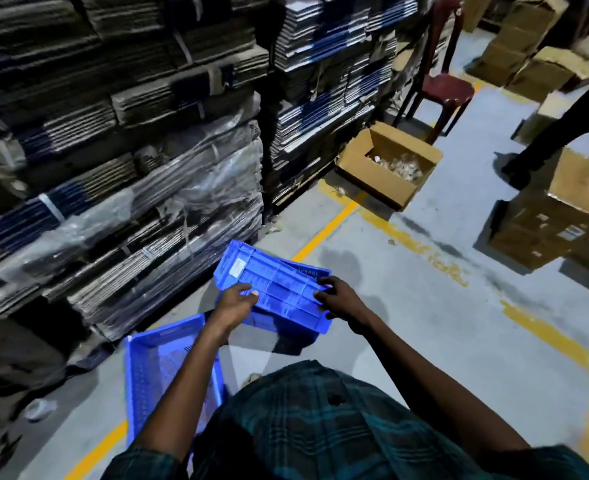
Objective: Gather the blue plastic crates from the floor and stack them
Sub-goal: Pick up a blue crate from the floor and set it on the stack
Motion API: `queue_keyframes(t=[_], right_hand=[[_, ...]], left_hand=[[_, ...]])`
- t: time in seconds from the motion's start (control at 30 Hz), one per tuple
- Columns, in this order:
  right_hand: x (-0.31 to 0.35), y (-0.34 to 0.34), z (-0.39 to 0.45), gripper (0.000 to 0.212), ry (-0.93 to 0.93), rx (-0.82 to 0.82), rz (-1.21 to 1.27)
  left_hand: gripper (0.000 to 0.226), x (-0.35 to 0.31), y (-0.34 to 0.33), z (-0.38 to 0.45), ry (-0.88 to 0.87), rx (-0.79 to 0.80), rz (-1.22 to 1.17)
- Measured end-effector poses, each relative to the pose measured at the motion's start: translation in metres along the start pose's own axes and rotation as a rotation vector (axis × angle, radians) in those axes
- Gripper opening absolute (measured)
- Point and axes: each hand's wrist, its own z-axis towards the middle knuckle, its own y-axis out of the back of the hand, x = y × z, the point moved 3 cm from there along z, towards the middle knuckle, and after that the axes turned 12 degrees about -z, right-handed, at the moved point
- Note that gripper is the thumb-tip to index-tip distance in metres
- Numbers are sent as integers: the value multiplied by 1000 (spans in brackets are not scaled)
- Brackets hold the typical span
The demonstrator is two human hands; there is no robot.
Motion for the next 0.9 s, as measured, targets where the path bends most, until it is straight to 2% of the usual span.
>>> queue_keyframes(t=[0.2, 0.33, 0.53, 0.73, 0.9], right_hand=[[16, -13, 43, 43, -95, -92, 33], [8, -7, 62, 43, -153, -74, 34], [4, 37, 115, 43, -209, -161, 39], [-3, 75, 182, 47, -199, -142, -130], [-22, 83, 198, 48, -266, -96, -207]], left_hand=[[38, -38, 30, 67, -74, 86, 224], [41, -47, 37, 112, -64, 152, 387], [43, -68, 7, 197, -44, 194, 540], [47, -64, -19, 288, -29, 242, 699], [46, -44, -34, 345, -41, 271, 787]])
